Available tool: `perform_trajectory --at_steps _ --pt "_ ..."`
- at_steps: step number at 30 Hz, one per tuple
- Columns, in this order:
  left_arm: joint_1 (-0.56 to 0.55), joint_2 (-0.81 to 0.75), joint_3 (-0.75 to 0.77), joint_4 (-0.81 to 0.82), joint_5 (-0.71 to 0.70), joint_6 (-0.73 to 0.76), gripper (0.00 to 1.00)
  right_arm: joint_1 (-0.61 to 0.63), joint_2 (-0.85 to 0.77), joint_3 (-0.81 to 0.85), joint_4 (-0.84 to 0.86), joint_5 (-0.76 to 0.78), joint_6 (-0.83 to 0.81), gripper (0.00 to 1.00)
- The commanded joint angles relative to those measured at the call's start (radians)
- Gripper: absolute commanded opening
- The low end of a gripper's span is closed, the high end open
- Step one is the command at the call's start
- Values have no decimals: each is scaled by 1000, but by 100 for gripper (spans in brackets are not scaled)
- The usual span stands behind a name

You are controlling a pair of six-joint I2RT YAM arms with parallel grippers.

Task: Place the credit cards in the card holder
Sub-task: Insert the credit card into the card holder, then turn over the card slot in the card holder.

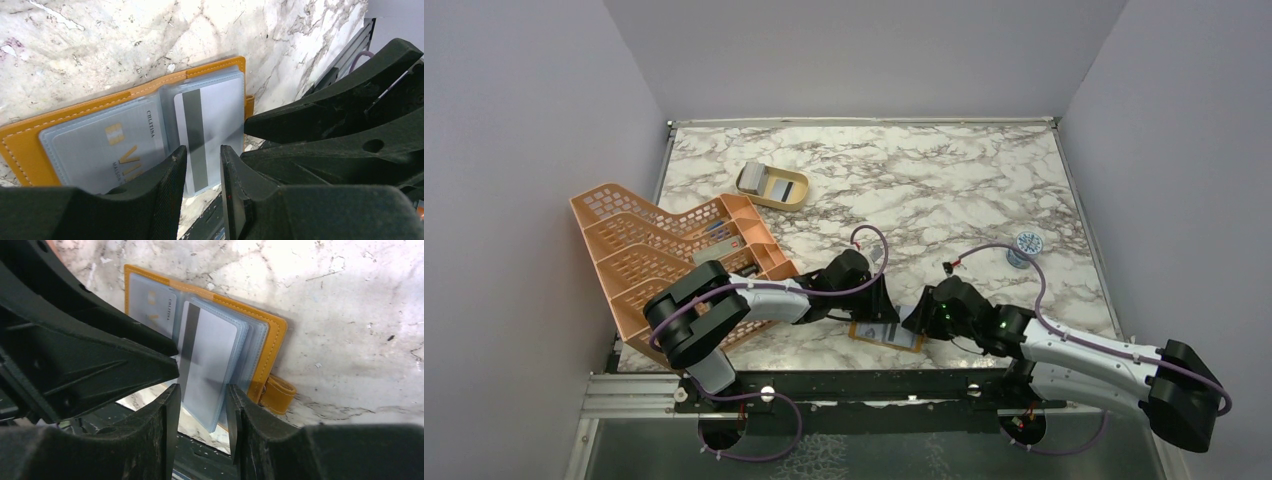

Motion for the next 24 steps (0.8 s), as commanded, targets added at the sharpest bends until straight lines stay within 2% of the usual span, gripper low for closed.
perform_trajectory --at_steps 1,9,17,24 --pt "-1 -24 -19 -4 -19 -3 34 9 -36 -21 100 -23 17 39" --pt "12 -68 1 -139 -95 26 36 9 -34 -52 177 -56 32 39" --pt "20 -106 -32 -68 -42 4 43 9 -21 -55 250 -82 31 39" --pt "71 -203 48 -280 -130 82 44 9 4 -42 311 -93 15 39"
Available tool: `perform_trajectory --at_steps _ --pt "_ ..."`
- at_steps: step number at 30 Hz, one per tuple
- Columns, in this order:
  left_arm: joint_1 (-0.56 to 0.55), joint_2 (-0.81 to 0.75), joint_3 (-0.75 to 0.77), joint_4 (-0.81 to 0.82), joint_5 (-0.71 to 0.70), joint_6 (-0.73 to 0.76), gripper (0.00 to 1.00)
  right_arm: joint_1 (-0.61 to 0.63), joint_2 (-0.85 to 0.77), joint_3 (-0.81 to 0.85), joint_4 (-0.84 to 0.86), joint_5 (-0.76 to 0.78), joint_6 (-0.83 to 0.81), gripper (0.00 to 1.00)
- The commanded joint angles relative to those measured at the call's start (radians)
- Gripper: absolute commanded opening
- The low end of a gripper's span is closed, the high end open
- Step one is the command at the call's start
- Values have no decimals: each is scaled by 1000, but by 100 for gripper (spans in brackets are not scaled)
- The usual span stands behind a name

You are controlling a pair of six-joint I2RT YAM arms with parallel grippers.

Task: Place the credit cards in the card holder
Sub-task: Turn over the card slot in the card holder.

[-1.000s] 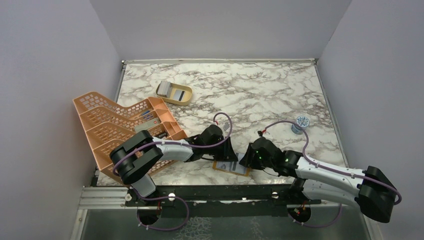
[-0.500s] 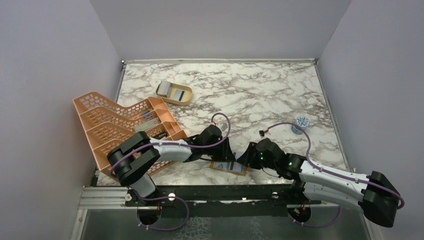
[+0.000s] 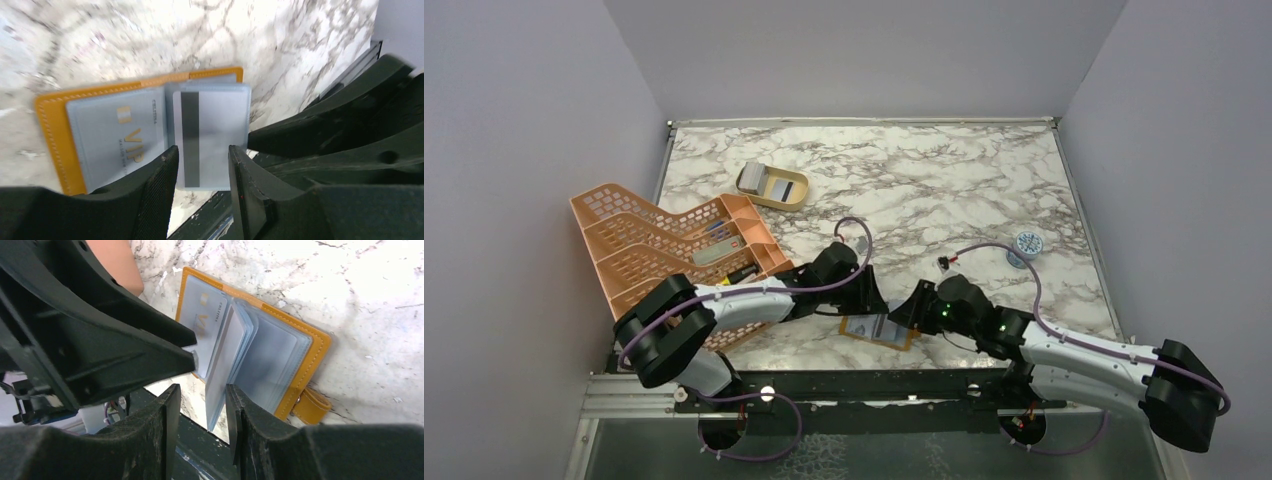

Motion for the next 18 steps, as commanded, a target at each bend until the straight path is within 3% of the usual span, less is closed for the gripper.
perform_trajectory --at_steps 1,9,18 --pt "45 -81 73 -154 -79 71 44 9 32 12 88 -27 -12 39" --pt "110 -153 80 -243 -101 107 44 8 183 109 133 -66 -72 39" --pt "138 -113 91 -301 -85 150 44 9 245 153 184 -119 -107 40"
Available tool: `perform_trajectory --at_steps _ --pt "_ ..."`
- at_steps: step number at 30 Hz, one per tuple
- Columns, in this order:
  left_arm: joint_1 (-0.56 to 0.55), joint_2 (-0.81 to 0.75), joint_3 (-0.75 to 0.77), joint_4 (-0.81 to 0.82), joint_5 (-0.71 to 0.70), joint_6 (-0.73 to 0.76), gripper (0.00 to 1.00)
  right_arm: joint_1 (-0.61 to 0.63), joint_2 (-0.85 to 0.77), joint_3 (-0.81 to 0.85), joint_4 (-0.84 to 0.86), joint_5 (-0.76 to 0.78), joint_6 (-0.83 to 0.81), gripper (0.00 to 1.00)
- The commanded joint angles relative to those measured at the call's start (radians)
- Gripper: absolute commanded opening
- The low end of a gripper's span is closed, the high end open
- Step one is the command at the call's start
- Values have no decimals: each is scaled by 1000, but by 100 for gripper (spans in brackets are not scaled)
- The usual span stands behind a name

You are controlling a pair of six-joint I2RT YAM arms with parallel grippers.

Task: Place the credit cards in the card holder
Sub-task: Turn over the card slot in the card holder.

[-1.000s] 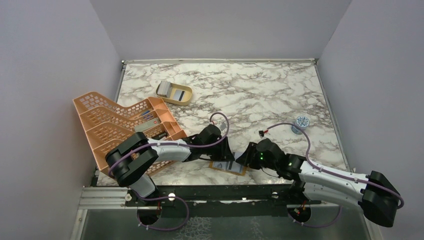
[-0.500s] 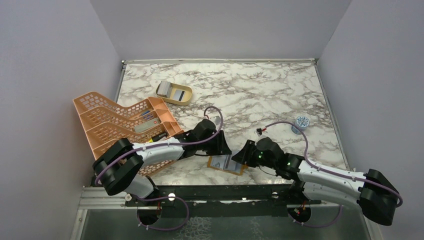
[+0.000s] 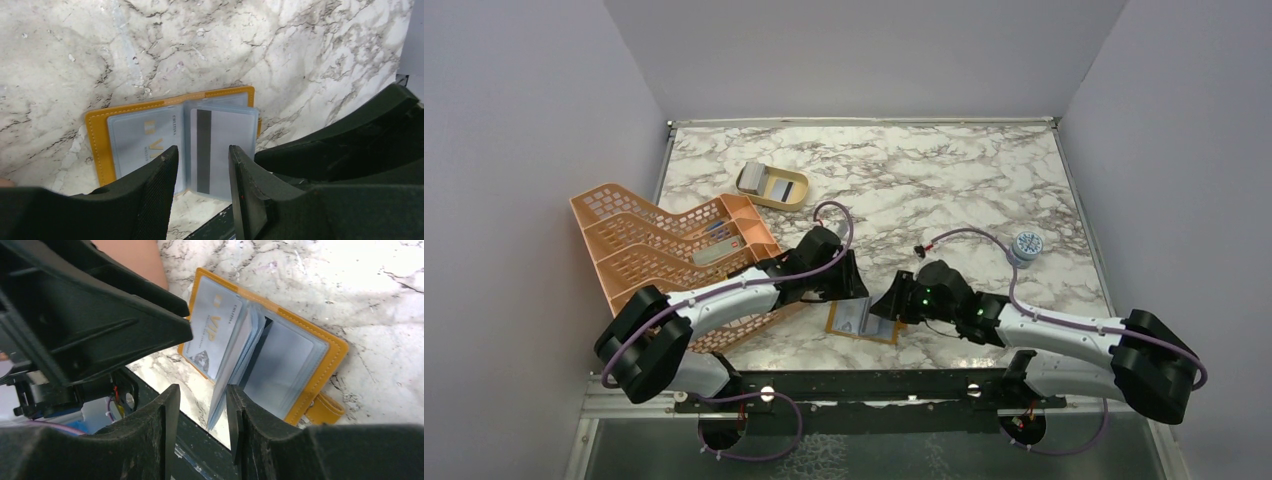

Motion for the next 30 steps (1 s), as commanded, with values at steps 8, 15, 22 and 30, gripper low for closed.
perform_trajectory --at_steps 8,15,22,30 --pt "50 13 56 -102 -15 78 44 9 84 74 131 -116 -56 40" --pt "86 2 62 -123 -7 90 44 9 165 126 170 -145 -74 40" --pt "101 -5 70 -138 -7 98 44 9 236 174 90 -111 -97 40" --pt "103 3 69 -121 38 109 44 9 224 182 -47 -25 -109 40"
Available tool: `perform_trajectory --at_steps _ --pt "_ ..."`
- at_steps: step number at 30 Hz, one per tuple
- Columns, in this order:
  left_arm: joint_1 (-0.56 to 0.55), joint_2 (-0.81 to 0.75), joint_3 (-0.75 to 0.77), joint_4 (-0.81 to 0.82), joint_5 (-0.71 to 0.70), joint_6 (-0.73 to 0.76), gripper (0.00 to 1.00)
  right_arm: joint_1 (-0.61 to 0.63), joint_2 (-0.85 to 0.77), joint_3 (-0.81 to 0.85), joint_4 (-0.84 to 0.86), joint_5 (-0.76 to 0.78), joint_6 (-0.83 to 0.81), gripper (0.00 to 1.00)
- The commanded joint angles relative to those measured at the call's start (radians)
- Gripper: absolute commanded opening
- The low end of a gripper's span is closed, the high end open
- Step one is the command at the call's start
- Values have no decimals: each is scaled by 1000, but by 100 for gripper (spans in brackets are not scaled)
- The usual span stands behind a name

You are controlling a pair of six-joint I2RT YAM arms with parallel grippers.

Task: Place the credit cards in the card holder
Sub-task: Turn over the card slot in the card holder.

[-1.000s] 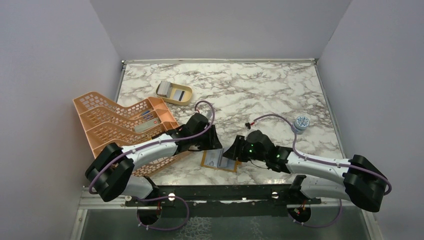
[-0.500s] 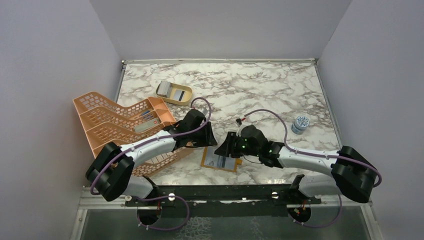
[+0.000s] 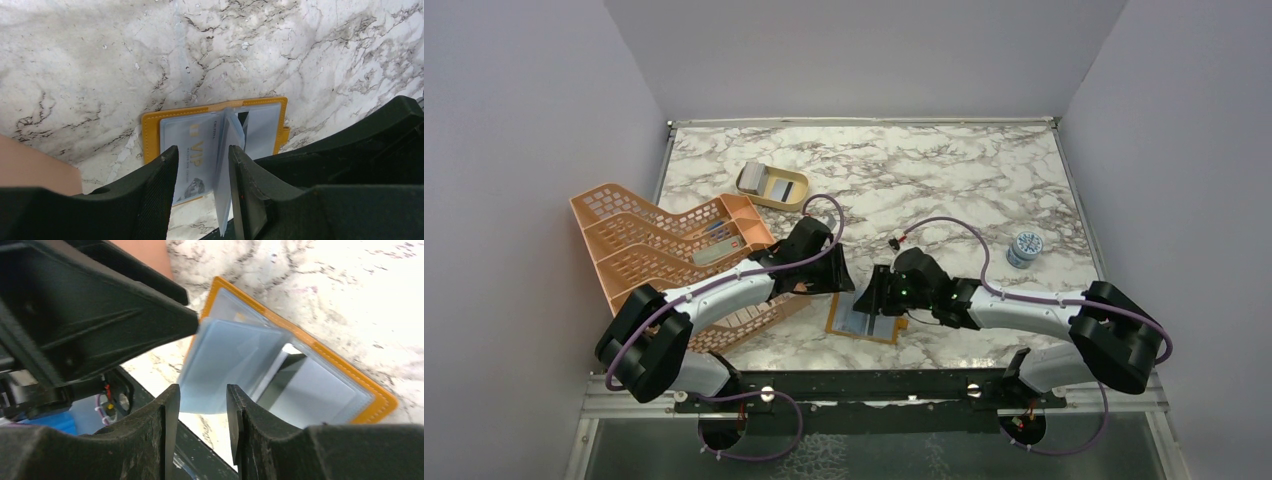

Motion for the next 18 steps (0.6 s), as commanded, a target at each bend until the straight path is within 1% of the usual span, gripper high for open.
perform_trajectory --at_steps 1,4,7,10,15,18 --pt "6 -13 30 11 55 24 44 8 -6 35 -129 92 -23 40" --pt "6 -8 9 57 121 15 43 9 -5 37 -171 127 -28 39" --pt "6 -5 -6 69 132 9 43 8 -1 28 -159 126 -26 38" --pt "6 -6 -19 87 145 5 41 9 -2 24 -141 106 -16 37" --pt "6 -7 -27 90 144 3 40 9 -67 -5 -97 91 20 43" --pt "6 7 -31 93 145 3 37 9 -91 -13 -75 85 24 45"
